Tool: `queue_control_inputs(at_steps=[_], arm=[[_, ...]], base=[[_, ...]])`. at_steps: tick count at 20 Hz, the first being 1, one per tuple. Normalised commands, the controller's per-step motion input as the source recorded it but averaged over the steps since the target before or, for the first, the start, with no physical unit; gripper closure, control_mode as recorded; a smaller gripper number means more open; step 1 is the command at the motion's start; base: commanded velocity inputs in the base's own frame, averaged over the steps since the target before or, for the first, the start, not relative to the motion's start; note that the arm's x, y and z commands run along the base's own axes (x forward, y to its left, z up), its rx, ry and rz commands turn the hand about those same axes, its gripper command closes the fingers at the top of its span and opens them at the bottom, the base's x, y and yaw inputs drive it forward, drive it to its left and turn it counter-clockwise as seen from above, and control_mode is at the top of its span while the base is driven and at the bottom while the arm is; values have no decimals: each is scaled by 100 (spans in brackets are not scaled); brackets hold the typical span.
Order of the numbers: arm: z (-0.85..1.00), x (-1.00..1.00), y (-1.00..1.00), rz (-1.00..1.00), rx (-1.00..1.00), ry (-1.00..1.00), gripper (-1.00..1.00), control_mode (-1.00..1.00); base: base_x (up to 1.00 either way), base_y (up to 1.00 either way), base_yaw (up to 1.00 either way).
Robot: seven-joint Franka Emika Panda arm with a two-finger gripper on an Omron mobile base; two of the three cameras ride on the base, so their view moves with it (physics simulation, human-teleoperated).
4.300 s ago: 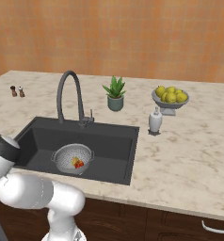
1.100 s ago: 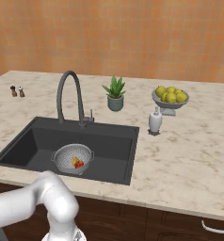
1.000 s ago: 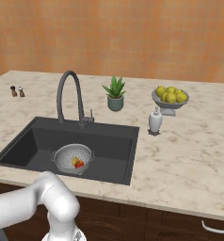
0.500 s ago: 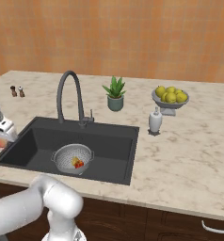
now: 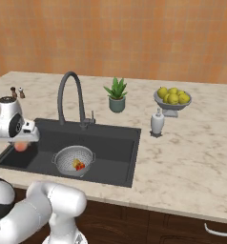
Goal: Put the colander in the sink, put the peach, apple, kiwi in the colander, and turn on the sink faucet and pour water over the colander.
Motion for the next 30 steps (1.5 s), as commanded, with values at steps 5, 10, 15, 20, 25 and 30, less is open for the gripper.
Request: queue_control_inputs(at_steps=[5,10,15,20,25,30], arm=[[4,-7,-94,22,0,-10,100,-100],[0,9,-99,7,0,-10,100,-100],[0,16,-100,3,7,-2,100,-100],[0,29,-98,1,7,0,100,-100],[0,56,-82,5,15,1,100,-100],[-9,88,-28,13,18,3,100,-100]], base=[[0,0,0],[0,0,0],[0,0,0],[0,0,0],[0,0,0],[0,0,0]])
